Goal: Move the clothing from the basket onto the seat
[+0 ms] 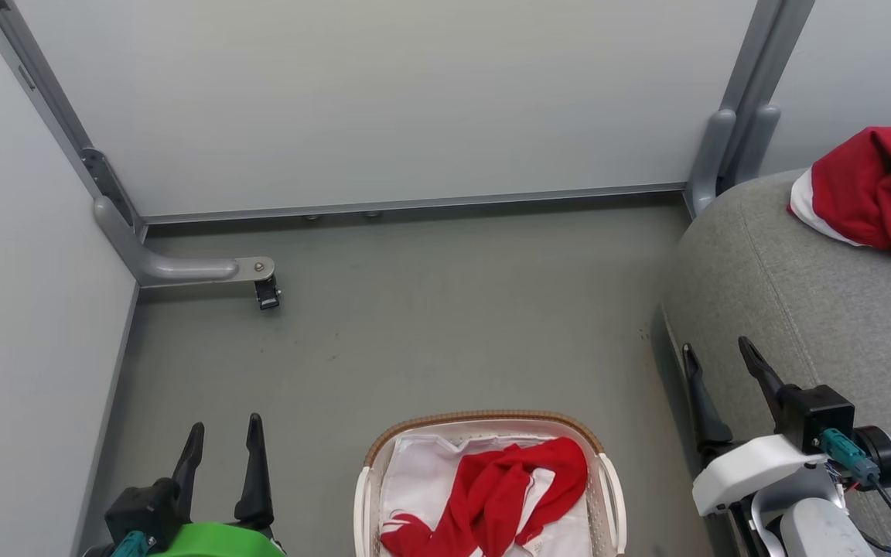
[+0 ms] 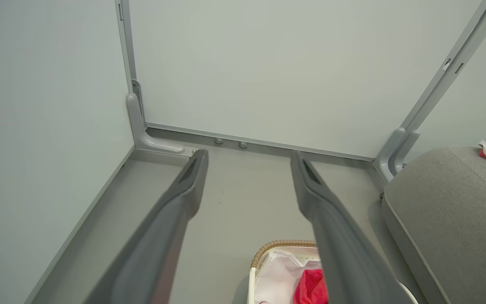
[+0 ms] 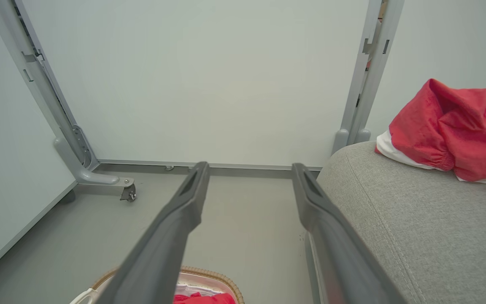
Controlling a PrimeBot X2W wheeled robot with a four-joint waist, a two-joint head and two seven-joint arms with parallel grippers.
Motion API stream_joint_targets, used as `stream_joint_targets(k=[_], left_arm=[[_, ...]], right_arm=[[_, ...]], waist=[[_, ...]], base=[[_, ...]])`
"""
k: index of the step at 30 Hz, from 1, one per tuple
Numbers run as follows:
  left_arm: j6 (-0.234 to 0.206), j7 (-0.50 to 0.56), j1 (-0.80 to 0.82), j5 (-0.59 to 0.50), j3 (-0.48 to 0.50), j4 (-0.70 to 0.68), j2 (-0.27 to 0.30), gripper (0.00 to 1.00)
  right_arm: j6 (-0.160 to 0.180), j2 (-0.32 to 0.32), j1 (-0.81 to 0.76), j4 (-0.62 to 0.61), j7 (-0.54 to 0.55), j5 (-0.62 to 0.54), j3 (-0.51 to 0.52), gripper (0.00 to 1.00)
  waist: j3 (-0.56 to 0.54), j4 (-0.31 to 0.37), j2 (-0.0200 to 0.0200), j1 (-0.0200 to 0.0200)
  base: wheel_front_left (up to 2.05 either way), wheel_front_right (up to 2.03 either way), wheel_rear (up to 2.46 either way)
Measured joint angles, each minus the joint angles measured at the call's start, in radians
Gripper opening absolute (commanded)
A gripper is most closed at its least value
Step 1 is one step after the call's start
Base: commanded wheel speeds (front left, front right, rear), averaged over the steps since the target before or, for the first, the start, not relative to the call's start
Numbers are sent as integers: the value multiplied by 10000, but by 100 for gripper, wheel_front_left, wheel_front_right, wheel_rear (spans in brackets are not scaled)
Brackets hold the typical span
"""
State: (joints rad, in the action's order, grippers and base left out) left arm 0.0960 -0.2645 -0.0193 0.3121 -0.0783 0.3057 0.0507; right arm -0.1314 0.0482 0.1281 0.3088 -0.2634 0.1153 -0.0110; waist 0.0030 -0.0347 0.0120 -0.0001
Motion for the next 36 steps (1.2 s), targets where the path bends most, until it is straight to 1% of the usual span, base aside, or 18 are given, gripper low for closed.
stream_joint_targets(k=[14,19,24,28,31,34,36], left_arm=[[-10,2,6,35,-130,0,-2,100],[-35,2,177,38,-391,4,-2,100],[92,0,866,-301,-1074,382,-4,100],[178,0,1758,-341,-1733,1003,-8,100],[199,-2,2462,-403,-2466,1699,-8,100],[272,2,3227,-504,-3394,2550,-17,100],[284,0,3776,-234,-3850,3120,-29,100]], right_arm=[[0,2,4,42,0,23,79,100],[0,-2,46,-17,2,6,128,100],[0,2,349,-203,2,-134,401,100],[0,0,766,-414,0,-305,627,100],[0,0,1118,-550,2,-370,784,100],[0,4,1484,-713,0,-366,884,100],[0,2,1746,-830,2,-360,909,100]], waist=[[39,-25,0,0],[208,-49,0,0],[647,-47,0,0],[1211,9,0,0],[1680,91,0,1],[2204,198,0,0],[2607,292,0,1]], base=[[0,0,0],[0,0,0],[0,0,0],[0,0,0],[0,0,0],[0,0,0],[0,0,0]])
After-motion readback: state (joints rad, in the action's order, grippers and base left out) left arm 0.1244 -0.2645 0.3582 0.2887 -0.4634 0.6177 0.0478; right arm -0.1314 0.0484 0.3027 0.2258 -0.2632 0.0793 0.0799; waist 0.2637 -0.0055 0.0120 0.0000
